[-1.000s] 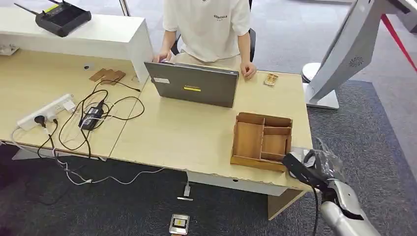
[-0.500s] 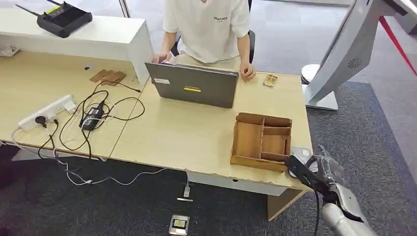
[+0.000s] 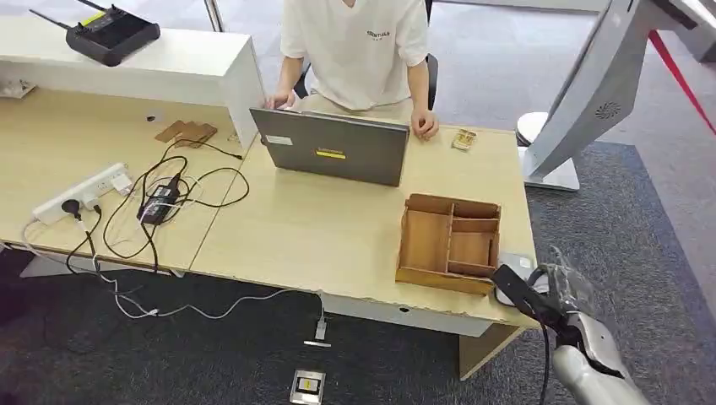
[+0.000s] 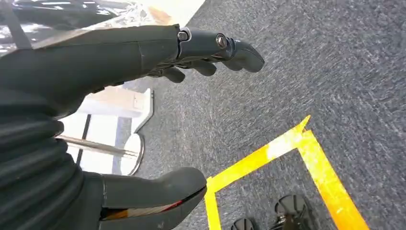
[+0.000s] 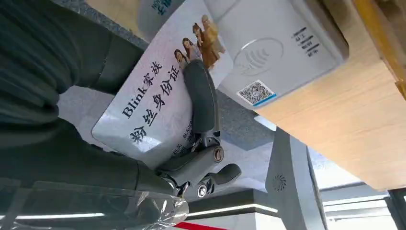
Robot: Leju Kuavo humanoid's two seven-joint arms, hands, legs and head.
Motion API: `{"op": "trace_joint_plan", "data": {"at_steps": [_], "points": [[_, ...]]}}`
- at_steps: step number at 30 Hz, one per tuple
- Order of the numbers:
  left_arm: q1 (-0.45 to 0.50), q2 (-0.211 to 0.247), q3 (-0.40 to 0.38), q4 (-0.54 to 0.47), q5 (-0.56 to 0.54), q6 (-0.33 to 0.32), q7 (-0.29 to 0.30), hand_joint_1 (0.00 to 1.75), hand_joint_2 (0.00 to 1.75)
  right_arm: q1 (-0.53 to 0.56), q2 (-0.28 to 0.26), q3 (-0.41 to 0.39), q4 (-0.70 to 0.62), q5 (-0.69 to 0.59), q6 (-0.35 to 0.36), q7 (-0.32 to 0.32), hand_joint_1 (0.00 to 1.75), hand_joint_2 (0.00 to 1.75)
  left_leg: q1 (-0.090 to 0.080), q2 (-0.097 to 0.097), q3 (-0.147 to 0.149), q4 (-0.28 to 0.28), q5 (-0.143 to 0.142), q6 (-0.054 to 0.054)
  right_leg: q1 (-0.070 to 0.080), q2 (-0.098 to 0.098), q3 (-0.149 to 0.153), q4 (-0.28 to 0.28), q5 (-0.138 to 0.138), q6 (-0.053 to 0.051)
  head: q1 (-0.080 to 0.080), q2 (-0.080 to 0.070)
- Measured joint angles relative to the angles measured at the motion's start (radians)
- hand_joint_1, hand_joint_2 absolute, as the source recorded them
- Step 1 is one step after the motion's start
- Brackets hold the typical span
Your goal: Pass the card to the sensor for recognition and then transmit it.
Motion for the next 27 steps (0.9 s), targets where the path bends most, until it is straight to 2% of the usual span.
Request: {"op": "trace_joint_plan", "data": {"at_steps": [5, 14, 15, 20, 27], "points": [[0.000, -0.005, 0.040, 0.007, -0.068, 0.000, -0.013, 0.00, 1.75, -0.007, -0.001, -0.004, -0.033, 0.015, -0.010, 0.010, 1.75, 1.75, 0.000, -0.001, -0.001, 0.000, 0.000, 0.000, 0.000, 0.000, -0.001, 0.000, 0.000, 0.000, 0.000, 0.000], [0.000, -0.022, 0.158, 0.008, -0.233, 0.002, -0.016, 0.00, 1.75, -0.026, -0.039, -0.043, -0.229, 0.063, -0.017, 0.069, 1.68, 1.75, 0.000, -0.001, -0.005, 0.000, 0.000, 0.000, 0.000, 0.000, -0.005, 0.001, 0.000, 0.000, 0.000, 0.000], [-0.001, -0.025, 0.177, 0.008, -0.254, 0.002, -0.016, 0.00, 1.75, -0.029, -0.045, -0.051, -0.260, 0.074, -0.017, 0.076, 1.62, 1.75, 0.000, -0.001, -0.005, 0.000, 0.000, 0.000, 0.000, 0.000, -0.005, 0.001, 0.000, 0.000, 0.000, 0.000], [-0.003, -0.042, 0.279, 0.008, -0.350, 0.002, -0.015, 0.00, 1.75, -0.047, -0.072, -0.082, -0.414, 0.112, -0.010, 0.102, 1.61, 1.75, -0.001, -0.001, -0.006, 0.000, 0.000, 0.000, 0.000, 0.000, -0.006, 0.000, 0.000, 0.000, 0.000, 0.000], [-0.011, -0.062, 0.406, 0.004, -0.426, 0.002, -0.021, 0.00, 1.75, -0.065, -0.090, -0.114, -0.549, 0.123, 0.013, 0.112, 1.64, 1.75, 0.000, -0.001, -0.006, 0.000, 0.000, 0.000, 0.000, 0.000, -0.007, 0.000, 0.000, 0.000, 0.000, 0.000]]}}
